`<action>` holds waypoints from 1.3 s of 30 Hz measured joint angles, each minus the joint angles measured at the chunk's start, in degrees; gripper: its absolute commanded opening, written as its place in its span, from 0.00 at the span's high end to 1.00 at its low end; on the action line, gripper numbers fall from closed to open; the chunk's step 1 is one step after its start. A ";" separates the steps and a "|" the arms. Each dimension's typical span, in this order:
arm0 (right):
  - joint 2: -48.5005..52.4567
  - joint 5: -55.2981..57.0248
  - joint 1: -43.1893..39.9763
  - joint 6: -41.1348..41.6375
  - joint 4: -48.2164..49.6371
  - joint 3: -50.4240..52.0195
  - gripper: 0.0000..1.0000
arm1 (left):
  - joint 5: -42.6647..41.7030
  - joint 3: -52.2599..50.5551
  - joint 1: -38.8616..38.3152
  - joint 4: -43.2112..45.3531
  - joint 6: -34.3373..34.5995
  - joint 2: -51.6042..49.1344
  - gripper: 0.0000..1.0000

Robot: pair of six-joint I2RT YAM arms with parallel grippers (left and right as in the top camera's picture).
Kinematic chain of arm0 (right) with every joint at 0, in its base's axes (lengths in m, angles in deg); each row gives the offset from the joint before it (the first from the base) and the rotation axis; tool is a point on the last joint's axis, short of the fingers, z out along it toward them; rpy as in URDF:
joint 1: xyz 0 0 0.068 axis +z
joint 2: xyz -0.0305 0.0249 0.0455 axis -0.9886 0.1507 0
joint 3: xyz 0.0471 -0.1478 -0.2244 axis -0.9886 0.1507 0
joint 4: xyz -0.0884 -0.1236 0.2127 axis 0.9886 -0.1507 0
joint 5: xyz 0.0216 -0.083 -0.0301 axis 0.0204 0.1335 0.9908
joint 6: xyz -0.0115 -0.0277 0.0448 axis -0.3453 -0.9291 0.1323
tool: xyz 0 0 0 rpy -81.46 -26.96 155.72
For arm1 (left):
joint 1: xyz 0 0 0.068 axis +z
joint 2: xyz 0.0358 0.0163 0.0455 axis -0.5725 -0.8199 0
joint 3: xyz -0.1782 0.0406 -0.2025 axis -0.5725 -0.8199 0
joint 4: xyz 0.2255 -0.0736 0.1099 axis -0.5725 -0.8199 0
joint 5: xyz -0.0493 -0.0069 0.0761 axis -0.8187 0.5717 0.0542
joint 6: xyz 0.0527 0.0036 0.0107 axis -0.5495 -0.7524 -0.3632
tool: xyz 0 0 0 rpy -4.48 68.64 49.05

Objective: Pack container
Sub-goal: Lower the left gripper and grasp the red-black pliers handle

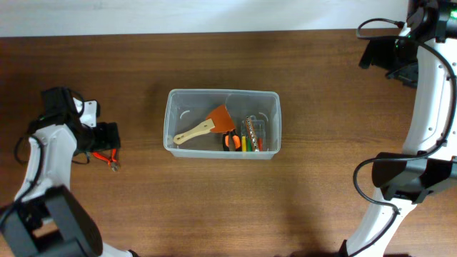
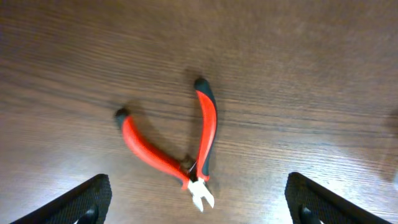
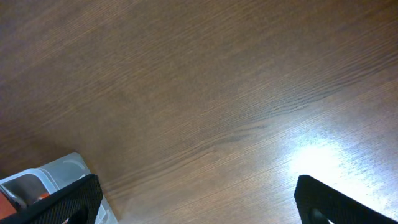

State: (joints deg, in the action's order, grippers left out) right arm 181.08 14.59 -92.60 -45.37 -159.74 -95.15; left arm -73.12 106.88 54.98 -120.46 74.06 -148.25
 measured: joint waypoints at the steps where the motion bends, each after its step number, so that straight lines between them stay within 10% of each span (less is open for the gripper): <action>1: 0.00 0.00 0.00 0.02 0.02 0.00 0.01 | -0.17 0.00 -0.09 0.24 -0.31 -1.22 0.11; 27: 0.00 0.00 0.00 0.02 0.00 0.00 0.01 | 1.73 -0.11 -4.63 2.80 -1.57 -11.39 0.21; 39: 0.00 0.00 0.00 0.02 0.00 0.00 0.01 | 3.63 -0.11 -4.72 2.80 2.54 -12.07 0.56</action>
State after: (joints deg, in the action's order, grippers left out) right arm 181.08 14.59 -92.60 -45.35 -159.74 -95.15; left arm -69.49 106.77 50.26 -117.67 76.60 -160.31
